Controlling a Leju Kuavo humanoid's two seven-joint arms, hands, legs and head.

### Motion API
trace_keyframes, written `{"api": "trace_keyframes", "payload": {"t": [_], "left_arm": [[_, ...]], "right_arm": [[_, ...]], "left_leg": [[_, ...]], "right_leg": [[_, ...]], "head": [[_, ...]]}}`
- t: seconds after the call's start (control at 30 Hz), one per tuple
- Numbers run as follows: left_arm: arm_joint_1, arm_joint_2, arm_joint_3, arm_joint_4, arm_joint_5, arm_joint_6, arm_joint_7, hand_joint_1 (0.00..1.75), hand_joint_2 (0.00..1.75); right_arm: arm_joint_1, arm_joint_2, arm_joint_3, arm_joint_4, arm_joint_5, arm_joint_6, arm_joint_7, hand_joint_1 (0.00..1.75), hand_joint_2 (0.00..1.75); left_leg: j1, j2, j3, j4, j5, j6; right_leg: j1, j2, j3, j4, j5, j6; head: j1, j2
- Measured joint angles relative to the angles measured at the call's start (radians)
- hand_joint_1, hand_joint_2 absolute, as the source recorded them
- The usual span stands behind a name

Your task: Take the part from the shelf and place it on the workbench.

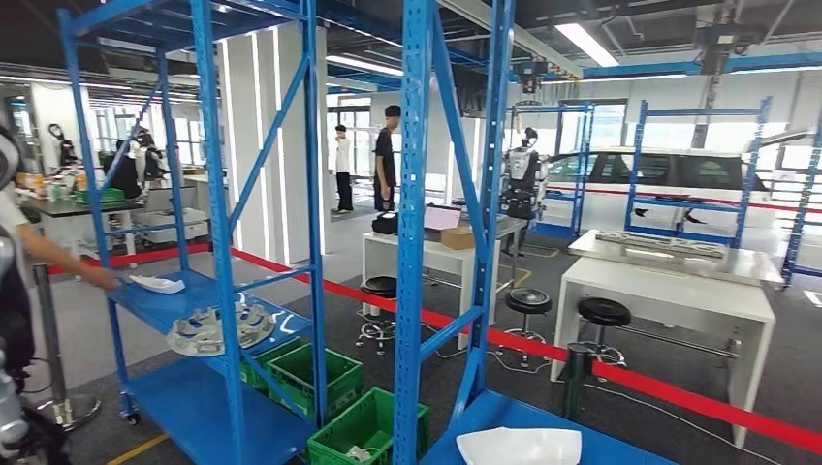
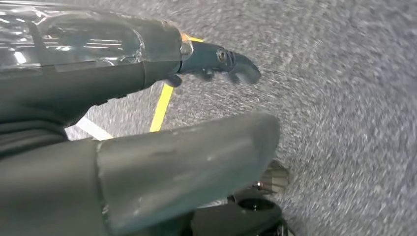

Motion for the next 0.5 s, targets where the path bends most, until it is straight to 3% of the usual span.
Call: {"api": "trace_keyframes", "payload": {"t": [0.03, 0.07, 0.1, 0.2, 0.27, 0.33, 0.4, 0.47, 0.5], "left_arm": [[0.000, 0.000, -0.002, 0.000, 0.000, 0.000, 0.000, 0.00, 0.00], [0.000, 0.001, -0.004, 0.000, 0.000, 0.000, 0.000, 0.00, 0.00], [-0.001, 0.001, -0.004, 0.000, 0.000, -0.001, 0.000, 0.00, 0.00], [-0.005, 0.000, -0.011, 0.000, 0.000, -0.002, 0.001, 0.00, 0.00], [-0.008, 0.000, -0.017, 0.000, -0.001, -0.004, 0.001, 0.00, 0.00], [-0.010, 0.000, -0.021, 0.000, -0.004, -0.008, 0.002, 0.00, 0.00], [-0.013, 0.000, -0.024, 0.000, -0.009, -0.011, 0.003, 0.00, 0.00], [-0.014, 0.000, -0.028, 0.000, -0.015, -0.015, 0.003, 0.00, 0.00], [-0.013, 0.000, -0.032, 0.000, -0.018, -0.016, 0.004, 0.00, 0.00]], "right_arm": [[-0.003, 0.007, 0.008, 0.028, 0.000, 0.005, 0.023, 0.00, 0.00], [-0.004, 0.013, 0.015, 0.050, 0.001, 0.008, 0.035, 0.00, 0.00], [-0.003, 0.018, 0.021, 0.070, 0.001, 0.010, 0.041, 0.00, 0.00], [-0.009, 0.022, 0.033, 0.118, 0.001, 0.017, 0.055, 0.00, 0.00], [-0.016, 0.024, 0.041, 0.143, 0.001, 0.039, 0.088, 0.00, 0.00], [-0.020, 0.026, 0.052, 0.164, 0.000, 0.074, 0.140, 0.00, 0.00], [-0.021, 0.031, 0.062, 0.181, 0.000, 0.106, 0.187, 0.00, 0.00], [-0.025, 0.038, 0.071, 0.193, -0.001, 0.131, 0.211, 0.00, 0.00], [-0.029, 0.041, 0.076, 0.197, -0.001, 0.140, 0.216, 0.00, 0.00]], "left_leg": [[-0.002, 0.019, 0.002, 0.000, -0.003, 0.000], [-0.002, 0.034, 0.004, 0.000, -0.007, -0.001], [-0.003, 0.048, 0.007, 0.000, -0.010, -0.003], [-0.005, 0.079, 0.022, 0.001, -0.022, -0.013], [-0.007, 0.093, 0.028, 0.002, -0.029, -0.023], [-0.006, 0.104, 0.033, 0.001, -0.034, -0.033], [-0.003, 0.060, 0.031, 0.021, -0.055, -0.044], [0.000, -0.003, -0.011, 0.116, -0.108, -0.050], [0.000, -0.014, -0.046, 0.186, -0.138, -0.051]], "right_leg": [[-0.002, -0.010, -0.028, 0.051, -0.015, 0.003], [-0.003, -0.016, -0.039, 0.071, -0.012, 0.005], [-0.003, -0.022, -0.029, 0.051, 0.010, 0.005], [0.005, -0.062, 0.072, -0.143, 0.104, -0.007], [0.014, -0.084, 0.105, -0.204, 0.113, -0.019], [0.018, -0.071, 0.108, -0.208, 0.111, -0.029], [0.014, -0.056, 0.116, -0.217, 0.115, -0.039], [0.010, -0.039, 0.121, -0.224, 0.118, -0.048], [0.010, -0.028, 0.121, -0.223, 0.118, -0.051]], "head": [[0.000, 0.000], [-0.001, 0.000], [-0.001, 0.000], [0.000, 0.000], [0.000, 0.000], [-0.001, 0.000], [-0.001, 0.000], [-0.001, 0.000], [-0.001, 0.000]]}}
